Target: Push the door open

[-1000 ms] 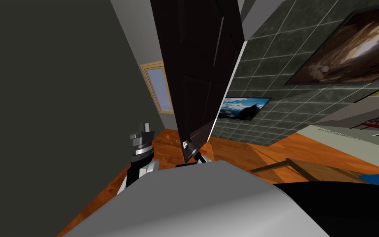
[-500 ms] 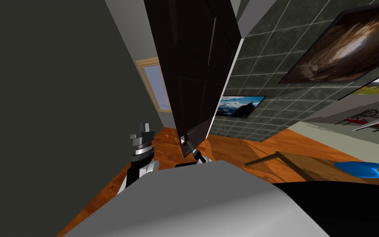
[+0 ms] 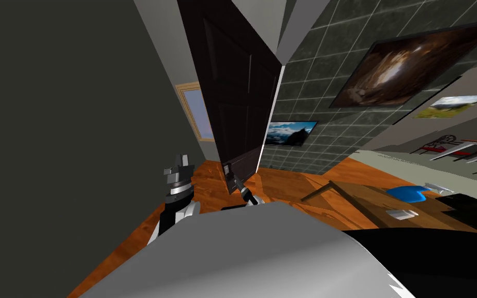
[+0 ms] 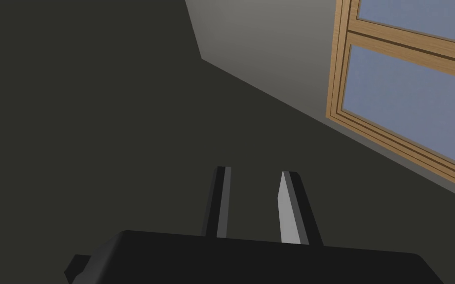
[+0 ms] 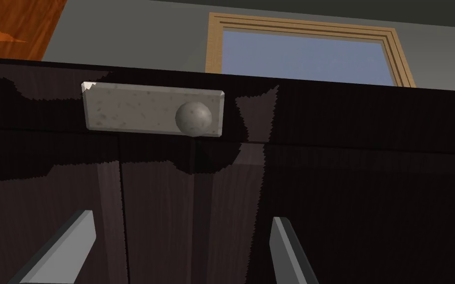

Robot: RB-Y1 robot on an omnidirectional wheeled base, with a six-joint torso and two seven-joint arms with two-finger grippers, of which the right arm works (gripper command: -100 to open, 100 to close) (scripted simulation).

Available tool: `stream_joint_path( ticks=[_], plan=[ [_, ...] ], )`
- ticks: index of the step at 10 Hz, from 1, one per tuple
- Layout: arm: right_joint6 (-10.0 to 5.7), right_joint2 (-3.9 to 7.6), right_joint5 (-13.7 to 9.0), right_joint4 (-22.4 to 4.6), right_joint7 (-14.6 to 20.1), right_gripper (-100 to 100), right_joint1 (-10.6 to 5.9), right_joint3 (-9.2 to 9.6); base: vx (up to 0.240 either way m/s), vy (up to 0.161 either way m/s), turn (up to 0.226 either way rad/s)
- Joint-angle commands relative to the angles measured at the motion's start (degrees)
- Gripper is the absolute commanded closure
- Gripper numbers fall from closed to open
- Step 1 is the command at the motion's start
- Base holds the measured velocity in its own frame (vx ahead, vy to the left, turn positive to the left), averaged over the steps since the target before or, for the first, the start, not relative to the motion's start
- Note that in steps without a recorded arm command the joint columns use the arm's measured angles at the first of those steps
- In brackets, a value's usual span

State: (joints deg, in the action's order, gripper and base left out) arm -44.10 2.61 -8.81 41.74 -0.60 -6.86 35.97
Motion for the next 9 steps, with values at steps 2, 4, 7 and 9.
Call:
stream_joint_path(
  ticks=[2,4,7,9],
  plan=[
    [-0.37,0.63,-0.07,-0.29,-0.19,-100,-0.05,-0.31,0.146,0.091,0.032],
    [-0.67,0.67,-0.13,-0.52,-0.34,-100,-0.09,-0.56,0.213,0.135,0.022],
    [-1.14,-0.01,-0.23,-0.90,-0.58,-100,-0.16,-0.96,0.213,0.133,0.025],
    [-1.06,-0.14,-0.22,-0.62,-0.66,-100,0.02,-0.97,0.146,0.081,0.007]
  ],
)
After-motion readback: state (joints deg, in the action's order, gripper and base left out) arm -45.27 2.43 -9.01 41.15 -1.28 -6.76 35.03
